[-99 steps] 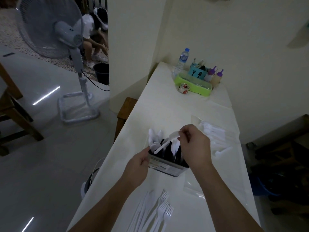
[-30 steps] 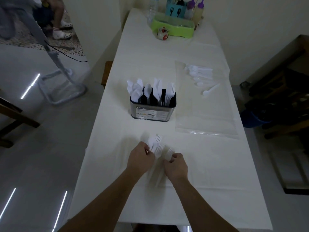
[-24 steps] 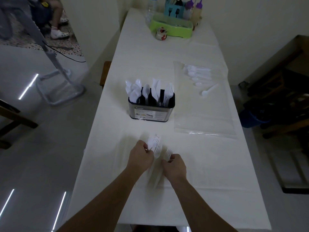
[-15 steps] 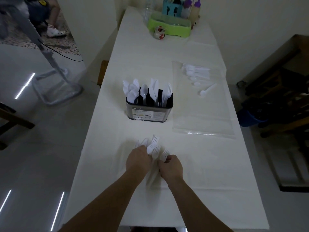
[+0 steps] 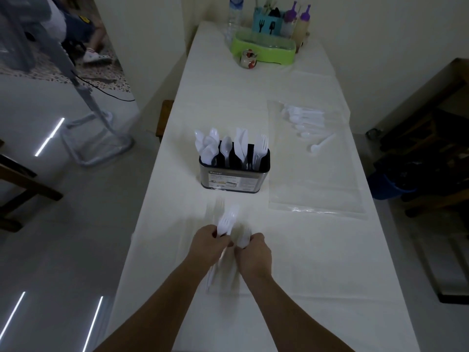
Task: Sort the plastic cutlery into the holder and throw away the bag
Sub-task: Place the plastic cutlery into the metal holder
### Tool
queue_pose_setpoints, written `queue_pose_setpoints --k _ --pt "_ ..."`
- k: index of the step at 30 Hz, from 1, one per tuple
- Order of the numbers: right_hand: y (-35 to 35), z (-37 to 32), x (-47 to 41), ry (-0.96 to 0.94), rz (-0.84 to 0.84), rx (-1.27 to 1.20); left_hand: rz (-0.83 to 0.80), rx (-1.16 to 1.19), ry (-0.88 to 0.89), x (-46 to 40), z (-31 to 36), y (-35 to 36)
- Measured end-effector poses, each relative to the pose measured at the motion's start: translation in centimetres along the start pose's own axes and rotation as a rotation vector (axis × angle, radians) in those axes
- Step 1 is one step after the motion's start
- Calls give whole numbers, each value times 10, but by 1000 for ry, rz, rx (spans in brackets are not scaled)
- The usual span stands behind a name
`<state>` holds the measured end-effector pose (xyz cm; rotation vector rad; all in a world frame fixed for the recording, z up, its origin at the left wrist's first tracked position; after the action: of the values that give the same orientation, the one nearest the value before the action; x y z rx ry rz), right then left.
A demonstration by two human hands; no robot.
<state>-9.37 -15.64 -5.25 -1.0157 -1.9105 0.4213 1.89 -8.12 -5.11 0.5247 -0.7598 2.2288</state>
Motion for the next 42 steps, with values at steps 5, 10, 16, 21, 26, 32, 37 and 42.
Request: queue_pose_setpoints --k 5,10,16,21,26,32,37,42 --pt "-2 -2 -8 74 -40 -33 -14 94 4 6 3 -7" --pt "-23 -12 -8 -27 -109 -342 -47 130 -15 9 3 -3" --pt "-46 -33 -1 -171 -203 -433 -241 269 30 19 22 10" --pt "-51 -34 -3 -285 -125 -158 -236 313 54 22 28 14" --pt "-57 -33 -6 -364 -120 68 -259 244 94 26 30 15" --pt "-79 -41 -10 -332 -206 -229 -325 46 207 32 34 20" --pt "-86 -52 -11 -457 -167 -104 -262 -133 376 27 39 24" --pt "-95 -65 -10 -543 -106 -42 -183 -192 412 19 43 26"
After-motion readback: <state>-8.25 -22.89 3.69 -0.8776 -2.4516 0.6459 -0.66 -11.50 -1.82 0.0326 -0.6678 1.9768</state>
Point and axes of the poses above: each hand's wrist, its own x-axis away from the middle knuckle, its own y-axis out of the palm, z = x × y, the point moved 3 cm from there along -x, towards the middle knuckle, and after that the axes turned 1 degree about z, right-handed, at the moved point
